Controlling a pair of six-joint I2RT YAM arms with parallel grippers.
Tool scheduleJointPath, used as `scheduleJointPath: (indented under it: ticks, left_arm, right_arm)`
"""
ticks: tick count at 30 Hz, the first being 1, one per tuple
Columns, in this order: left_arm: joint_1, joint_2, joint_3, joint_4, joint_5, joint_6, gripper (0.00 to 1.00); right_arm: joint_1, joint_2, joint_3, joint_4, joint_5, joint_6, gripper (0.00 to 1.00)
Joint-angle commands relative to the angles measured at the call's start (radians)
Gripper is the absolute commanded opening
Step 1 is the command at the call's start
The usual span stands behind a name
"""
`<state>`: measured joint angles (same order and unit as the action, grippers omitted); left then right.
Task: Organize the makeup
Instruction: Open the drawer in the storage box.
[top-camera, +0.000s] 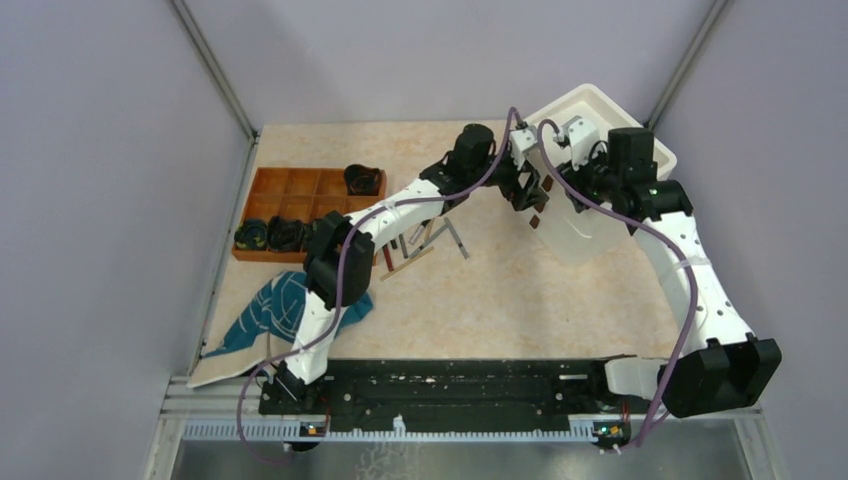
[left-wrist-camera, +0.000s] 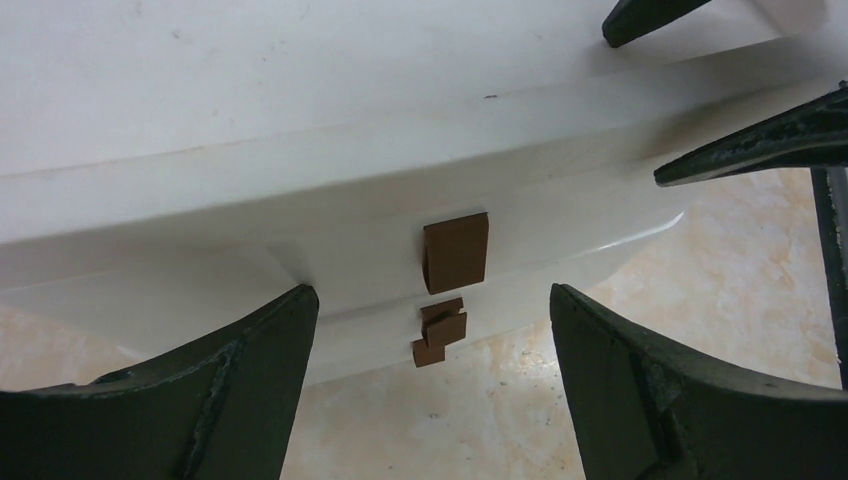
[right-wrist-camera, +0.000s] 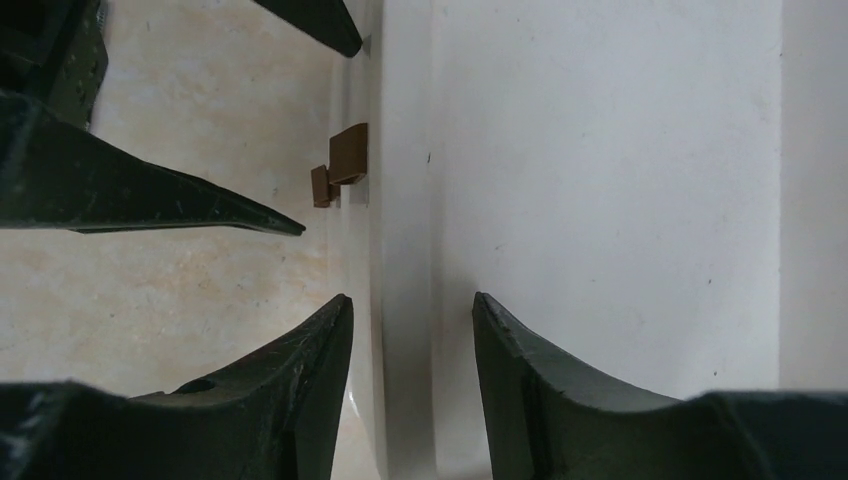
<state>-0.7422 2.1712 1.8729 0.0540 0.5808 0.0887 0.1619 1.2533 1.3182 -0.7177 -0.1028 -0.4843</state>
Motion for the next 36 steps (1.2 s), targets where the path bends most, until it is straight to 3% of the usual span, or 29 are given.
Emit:
scheduleJointPath:
  ticks: [1, 7, 11, 19, 26, 31, 36]
  left_arm:
    - [-0.021, 0.053, 0.077, 0.07, -0.031, -0.048, 0.91]
    - [-0.039, 0.096, 0.127, 0.081, -0.052, -0.073, 0.84]
    - [-0.047, 0.122, 0.156, 0.087, -0.071, -0.119, 0.71]
    - [-0.062, 0.139, 0.192, 0.082, -0.082, -0.196, 0.58]
    - [-0.062, 0.121, 0.19, 0.067, -0.068, -0.206, 0.32]
    - [-0.061, 0.095, 0.178, 0.056, -0.03, -0.204, 0.0]
    - [-0.053, 0.041, 0.135, 0.034, -0.012, -0.186, 0.0]
  right_arm:
    - [-0.04, -0.006, -0.02, 0.04, -0.085, 0.025, 0.46]
    - [-0.066, -0.008, -0.033, 0.038, -0.129, 0.029, 0.42]
    - [-0.075, -0.014, -0.044, 0.041, -0.139, 0.027, 0.41]
    - [-0.088, -0.016, -0.059, 0.044, -0.153, 0.021, 0.39]
    - [-0.097, -0.012, -0.065, 0.044, -0.155, 0.019, 0.38]
    - [-0.104, -0.012, -0.066, 0.046, -0.155, 0.017, 0.38]
    - [-0.11, -0.01, -0.06, 0.042, -0.155, 0.016, 0.37]
